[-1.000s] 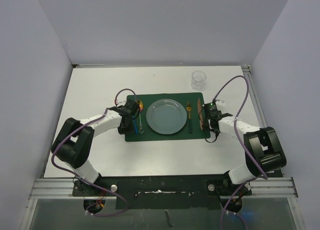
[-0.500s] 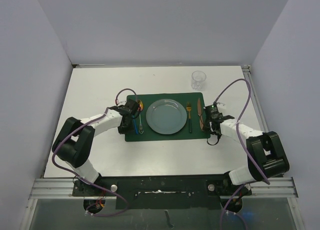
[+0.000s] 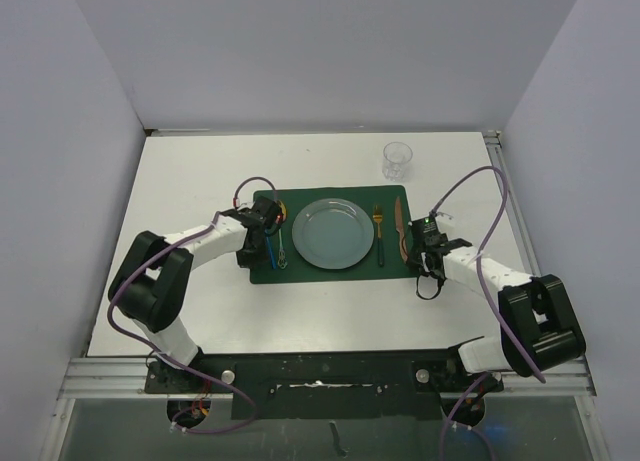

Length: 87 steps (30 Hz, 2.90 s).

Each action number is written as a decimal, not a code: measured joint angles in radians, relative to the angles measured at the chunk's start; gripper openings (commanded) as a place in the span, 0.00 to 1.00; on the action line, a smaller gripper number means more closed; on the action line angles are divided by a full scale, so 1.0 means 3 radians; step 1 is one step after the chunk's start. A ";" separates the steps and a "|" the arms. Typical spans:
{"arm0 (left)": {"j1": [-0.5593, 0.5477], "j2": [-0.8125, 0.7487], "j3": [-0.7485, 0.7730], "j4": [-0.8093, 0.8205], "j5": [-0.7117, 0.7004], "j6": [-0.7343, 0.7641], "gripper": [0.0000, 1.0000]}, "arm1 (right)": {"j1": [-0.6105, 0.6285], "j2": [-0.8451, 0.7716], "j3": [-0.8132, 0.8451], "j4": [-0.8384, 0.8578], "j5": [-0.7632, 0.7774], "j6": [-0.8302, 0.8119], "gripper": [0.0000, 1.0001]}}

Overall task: Set the dinner table for one person
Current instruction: Adjust the napkin at the center of the board.

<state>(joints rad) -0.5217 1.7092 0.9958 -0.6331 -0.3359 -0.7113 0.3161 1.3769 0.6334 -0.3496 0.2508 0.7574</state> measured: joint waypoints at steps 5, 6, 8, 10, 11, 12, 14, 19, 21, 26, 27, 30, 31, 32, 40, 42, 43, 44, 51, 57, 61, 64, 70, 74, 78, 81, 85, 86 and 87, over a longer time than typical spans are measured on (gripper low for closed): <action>0.0000 0.0000 0.0000 0.0000 0.0000 0.0006 0.00 | 0.0008 0.0000 -0.0001 0.0001 0.0000 0.0025 0.14; 0.0000 -0.0001 0.0000 0.0000 0.0000 0.0006 0.02 | 0.0010 0.0000 0.0000 0.0001 0.0001 0.0023 0.18; 0.0000 -0.0010 -0.0001 -0.0001 -0.0003 0.0005 0.05 | 0.0019 0.0000 0.0005 -0.0001 0.0004 0.0022 0.24; 0.0004 -0.0031 -0.0017 0.0003 -0.0005 0.0001 0.07 | 0.0020 0.0001 0.0038 -0.0057 0.0008 -0.0005 0.27; 0.0006 -0.0045 -0.0029 0.0010 -0.0005 -0.0005 0.08 | 0.0020 0.0001 0.0071 -0.0100 0.0011 -0.0031 0.28; 0.0014 -0.0069 -0.0053 0.0027 -0.0006 -0.0020 0.09 | 0.0020 0.0001 0.0103 -0.0132 0.0015 -0.0053 0.29; 0.0023 -0.0116 -0.0099 0.0060 -0.0006 -0.0047 0.12 | 0.0020 0.0004 0.0203 -0.0192 0.0028 -0.0103 0.29; 0.0034 -0.0240 -0.0203 0.0099 -0.0042 -0.0122 0.18 | 0.0019 0.0020 0.0487 -0.0220 0.0108 -0.0233 0.29; 0.0051 -0.0318 -0.0233 0.0090 -0.0076 -0.0141 0.18 | 0.0017 0.0070 0.0561 -0.0202 0.0154 -0.0268 0.29; 0.0126 -0.0492 -0.0239 0.0107 -0.0155 -0.0175 0.18 | -0.0005 0.0425 0.0679 -0.0135 0.0234 -0.0357 0.28; 0.0139 -0.0504 -0.0247 0.0121 -0.0165 -0.0182 0.18 | -0.0008 0.0528 0.0696 -0.0127 0.0245 -0.0376 0.28; 0.0187 -0.0510 -0.0303 0.0174 -0.0182 -0.0207 0.18 | -0.0011 0.0762 0.0716 -0.0064 0.0281 -0.0404 0.27; 0.0209 -0.0510 -0.0337 0.0189 -0.0184 -0.0212 0.18 | -0.0011 0.0790 0.0762 -0.0078 0.0289 -0.0421 0.27; 0.0221 -0.0510 -0.0360 0.0195 -0.0188 -0.0216 0.18 | -0.0020 0.0820 0.0787 -0.0045 0.0298 -0.0437 0.27; 0.0323 -0.0509 -0.0476 0.0345 -0.0203 -0.0263 0.18 | -0.0052 0.0882 0.0830 0.0023 0.0299 -0.0483 0.27; 0.0351 -0.0505 -0.0477 0.0381 -0.0203 -0.0275 0.18 | -0.0058 0.0882 0.0832 0.0023 0.0294 -0.0493 0.27; 0.0365 -0.0501 -0.0477 0.0403 -0.0205 -0.0285 0.18 | -0.0065 0.0882 0.0833 0.0022 0.0287 -0.0495 0.27; 0.0378 -0.0488 -0.0477 0.0429 -0.0206 -0.0292 0.18 | -0.0074 0.0882 0.0838 0.0018 0.0278 -0.0496 0.27; 0.0408 -0.0346 -0.0468 0.0605 -0.0230 -0.0309 0.17 | -0.0198 0.0876 0.0862 -0.0014 0.0327 -0.0549 0.28; 0.0416 -0.0251 -0.0408 0.0748 -0.0261 -0.0309 0.17 | -0.0354 0.0874 0.0921 -0.0011 0.0343 -0.0621 0.28; 0.0418 -0.0210 -0.0375 0.0788 -0.0263 -0.0309 0.17 | -0.0425 0.0888 0.0965 0.0001 0.0346 -0.0674 0.28; 0.0420 -0.0201 -0.0364 0.0791 -0.0264 -0.0308 0.17 | -0.0446 0.0928 0.0979 0.0017 0.0340 -0.0689 0.28; 0.0422 -0.0200 -0.0361 0.0790 -0.0263 -0.0296 0.17 | -0.0446 0.1013 0.0971 0.0041 0.0247 -0.0692 0.28; 0.0430 -0.0200 -0.0361 0.0790 -0.0258 -0.0295 0.17 | -0.0446 0.0987 0.0907 0.0139 0.0192 -0.0674 0.28; 0.0436 -0.0201 -0.0361 0.0791 -0.0253 -0.0295 0.17 | -0.0454 0.0894 0.0783 0.0226 0.0137 -0.0641 0.28; 0.0437 -0.0201 -0.0361 0.0791 -0.0252 -0.0295 0.17 | -0.0454 0.0810 0.0682 0.0267 0.0093 -0.0609 0.28; 0.0439 -0.0201 -0.0360 0.0792 -0.0249 -0.0294 0.17 | -0.0454 0.0710 0.0575 0.0286 0.0041 -0.0572 0.28; 0.0440 -0.0200 -0.0361 0.0792 -0.0247 -0.0294 0.17 | -0.0454 0.0684 0.0553 0.0285 0.0031 -0.0566 0.28; 0.0440 -0.0201 -0.0361 0.0792 -0.0244 -0.0292 0.17 | -0.0453 0.0666 0.0538 0.0282 0.0020 -0.0561 0.28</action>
<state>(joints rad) -0.3897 1.6489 0.8875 -0.3954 -0.4091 -0.7990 0.1802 1.5768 0.7948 -0.2649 0.2569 0.5892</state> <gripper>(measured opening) 0.171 0.276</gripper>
